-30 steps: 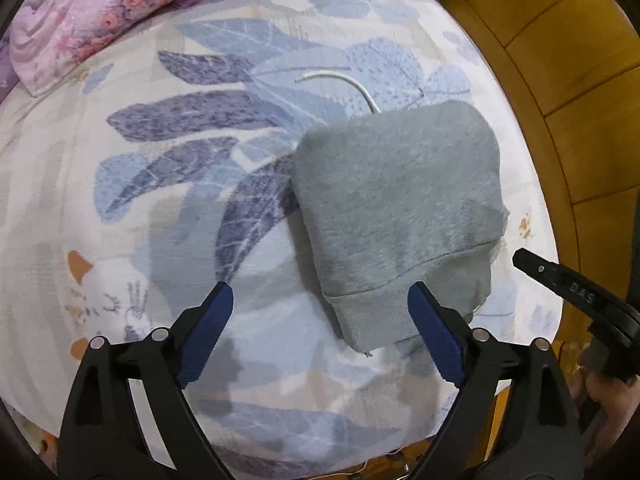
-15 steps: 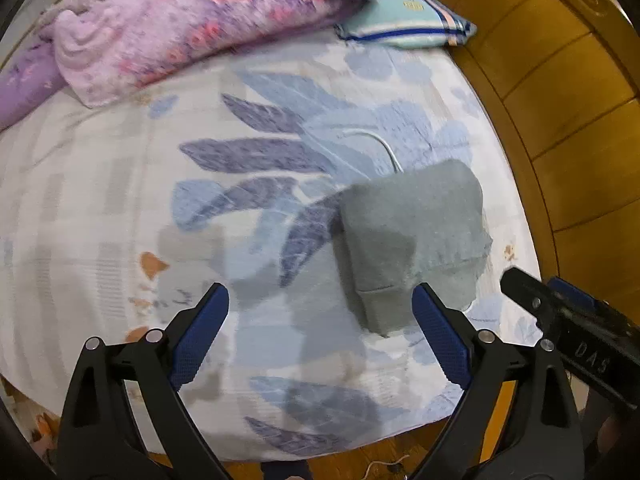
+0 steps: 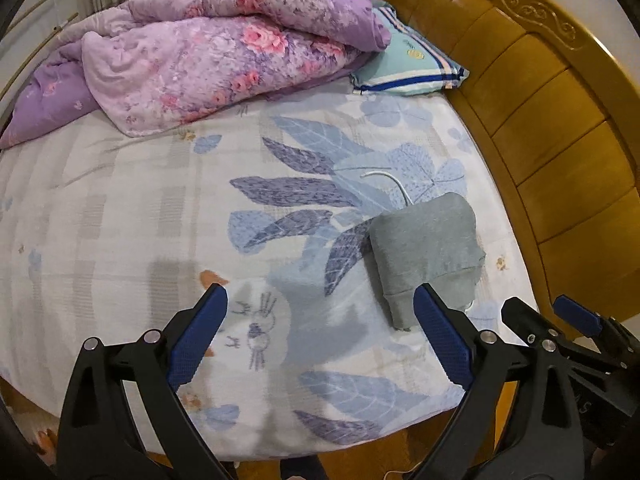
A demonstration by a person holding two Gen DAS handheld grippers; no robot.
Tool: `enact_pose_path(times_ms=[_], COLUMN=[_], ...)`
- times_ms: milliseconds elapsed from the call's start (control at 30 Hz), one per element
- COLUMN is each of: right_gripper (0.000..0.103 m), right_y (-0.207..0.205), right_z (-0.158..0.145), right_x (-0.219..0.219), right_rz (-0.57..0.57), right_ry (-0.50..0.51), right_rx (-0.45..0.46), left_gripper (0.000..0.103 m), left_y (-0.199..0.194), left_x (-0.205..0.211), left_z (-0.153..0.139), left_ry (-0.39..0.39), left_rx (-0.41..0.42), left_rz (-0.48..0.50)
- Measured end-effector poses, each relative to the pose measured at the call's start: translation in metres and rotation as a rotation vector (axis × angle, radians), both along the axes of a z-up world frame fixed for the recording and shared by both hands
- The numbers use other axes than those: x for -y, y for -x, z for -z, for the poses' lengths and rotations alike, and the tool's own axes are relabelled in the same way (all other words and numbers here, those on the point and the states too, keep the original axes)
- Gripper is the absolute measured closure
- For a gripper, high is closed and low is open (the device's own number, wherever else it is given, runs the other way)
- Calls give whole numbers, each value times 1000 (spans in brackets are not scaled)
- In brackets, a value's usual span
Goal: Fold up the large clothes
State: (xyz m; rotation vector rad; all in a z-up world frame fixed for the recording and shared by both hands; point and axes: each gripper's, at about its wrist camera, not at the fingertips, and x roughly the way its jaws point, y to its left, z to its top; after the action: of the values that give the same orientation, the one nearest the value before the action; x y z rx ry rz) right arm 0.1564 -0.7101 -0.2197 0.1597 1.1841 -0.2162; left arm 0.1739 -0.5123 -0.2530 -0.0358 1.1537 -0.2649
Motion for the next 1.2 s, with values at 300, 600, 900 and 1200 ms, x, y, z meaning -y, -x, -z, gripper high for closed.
enact_pose_path(times_ms=[300, 600, 900, 1200], right_gripper=[23, 23, 23, 23], right_y=[34, 66, 95, 112], right_z=[-40, -87, -130, -161], right_x=[-58, -112, -164, -199], right_rz=[20, -3, -42, -70], right_ry=[45, 59, 72, 78], right_rx=[62, 111, 175, 236], left_gripper=[6, 5, 5, 5], left_y=[34, 78, 109, 124], left_x=[-53, -108, -157, -193], left_z=[-43, -97, -148, -190], left_ry=[28, 38, 13, 26], left_rx=[64, 148, 235, 316], left_rz=[36, 71, 69, 61])
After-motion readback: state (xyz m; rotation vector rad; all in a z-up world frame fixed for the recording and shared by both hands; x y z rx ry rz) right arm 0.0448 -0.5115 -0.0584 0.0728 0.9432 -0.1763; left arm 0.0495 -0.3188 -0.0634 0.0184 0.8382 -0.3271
